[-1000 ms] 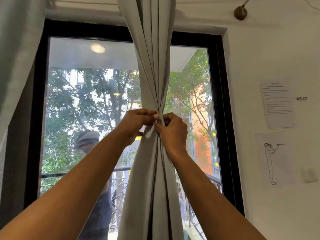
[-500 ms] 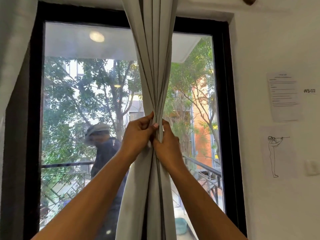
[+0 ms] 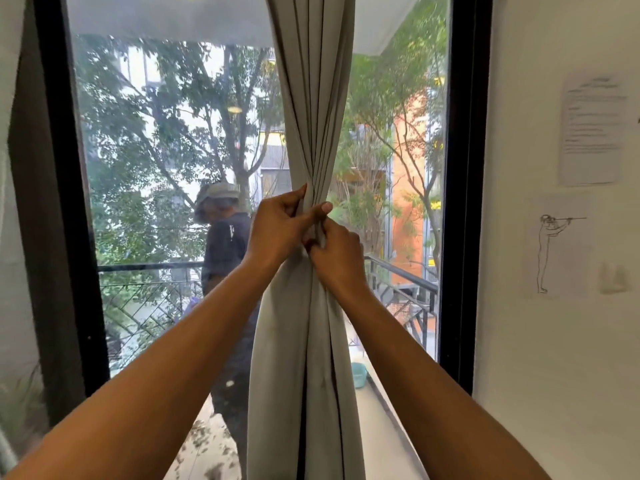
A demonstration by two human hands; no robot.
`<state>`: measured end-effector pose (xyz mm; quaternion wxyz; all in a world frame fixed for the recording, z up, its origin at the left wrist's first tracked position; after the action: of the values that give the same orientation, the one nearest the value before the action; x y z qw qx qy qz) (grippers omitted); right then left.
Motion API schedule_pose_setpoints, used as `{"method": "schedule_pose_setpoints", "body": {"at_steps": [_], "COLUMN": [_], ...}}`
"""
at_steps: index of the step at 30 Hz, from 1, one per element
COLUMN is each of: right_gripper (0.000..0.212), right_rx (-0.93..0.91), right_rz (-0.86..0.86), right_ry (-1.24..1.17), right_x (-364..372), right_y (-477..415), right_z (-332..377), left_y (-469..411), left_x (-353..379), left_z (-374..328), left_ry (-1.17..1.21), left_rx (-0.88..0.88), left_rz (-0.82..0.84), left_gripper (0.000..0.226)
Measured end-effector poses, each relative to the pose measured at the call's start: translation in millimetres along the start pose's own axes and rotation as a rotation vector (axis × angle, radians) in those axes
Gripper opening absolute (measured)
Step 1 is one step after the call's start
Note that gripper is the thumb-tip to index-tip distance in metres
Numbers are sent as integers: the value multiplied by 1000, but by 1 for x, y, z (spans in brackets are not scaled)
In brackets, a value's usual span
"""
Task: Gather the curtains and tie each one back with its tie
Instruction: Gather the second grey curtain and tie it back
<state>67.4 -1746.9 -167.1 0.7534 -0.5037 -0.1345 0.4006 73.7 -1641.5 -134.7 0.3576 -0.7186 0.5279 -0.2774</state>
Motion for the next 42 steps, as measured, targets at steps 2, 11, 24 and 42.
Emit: {"method": "schedule_pose_setpoints", "body": {"at_steps": [2, 11, 24, 42], "right_gripper": [25, 20, 13, 64], "right_rx": [-36, 529, 535, 171], "right_rz": [7, 158, 57, 209], "right_ry": [14, -894, -801, -428], "right_x": [1, 8, 1, -22], "right_y": [3, 0, -8, 49], "right_z": [1, -23, -35, 10], "left_y": [0, 1, 7, 43], "left_x": [-1, -9, -10, -20], "left_z": [-3, -2, 3, -6], "left_ry": [-62, -80, -69, 144], "left_rx": [2, 25, 17, -114], "left_rz": [-12, -58, -96, 79], "left_gripper": [67, 43, 54, 17]}}
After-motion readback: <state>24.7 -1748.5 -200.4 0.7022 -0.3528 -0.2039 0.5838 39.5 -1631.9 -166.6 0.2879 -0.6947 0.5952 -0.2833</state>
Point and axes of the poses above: each hand's wrist, its own y-axis away from the middle knuckle, its own x-axis out of the palm, z = x × y, the point moved 3 cm from there along -y, towards the middle knuckle, and after that the axes turned 8 degrees about -z, right-handed, at the moved point
